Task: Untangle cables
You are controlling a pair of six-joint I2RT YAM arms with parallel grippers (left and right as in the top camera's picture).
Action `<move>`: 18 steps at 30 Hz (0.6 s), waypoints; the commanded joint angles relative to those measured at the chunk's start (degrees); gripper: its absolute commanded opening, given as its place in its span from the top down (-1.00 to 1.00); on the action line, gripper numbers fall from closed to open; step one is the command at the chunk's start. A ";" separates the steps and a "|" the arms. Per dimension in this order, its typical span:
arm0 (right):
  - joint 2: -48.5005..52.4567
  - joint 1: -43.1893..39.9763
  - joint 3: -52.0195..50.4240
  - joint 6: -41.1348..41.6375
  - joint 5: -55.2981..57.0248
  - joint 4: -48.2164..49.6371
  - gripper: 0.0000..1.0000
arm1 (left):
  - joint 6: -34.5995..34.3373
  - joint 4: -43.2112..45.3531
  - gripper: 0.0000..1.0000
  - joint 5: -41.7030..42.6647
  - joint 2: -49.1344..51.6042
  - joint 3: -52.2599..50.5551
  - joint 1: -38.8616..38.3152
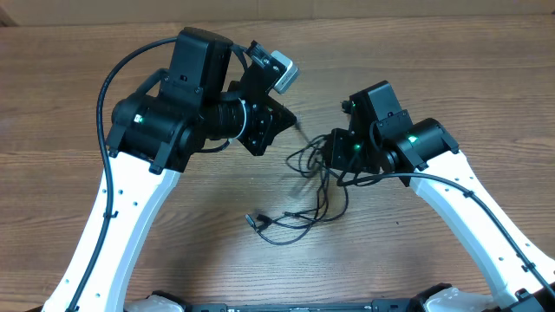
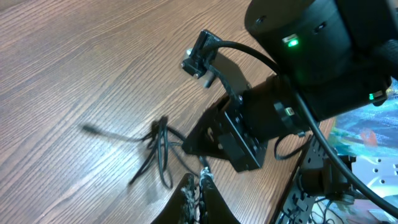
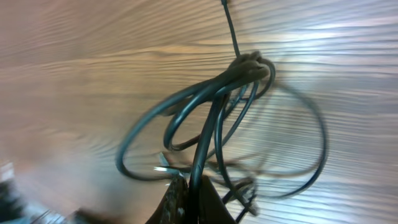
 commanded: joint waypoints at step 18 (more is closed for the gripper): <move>-1.25 -0.07 0.35 -52.81 -29.90 -4.35 0.92 | -3.93 -6.73 0.49 -14.64 -2.97 2.40 3.19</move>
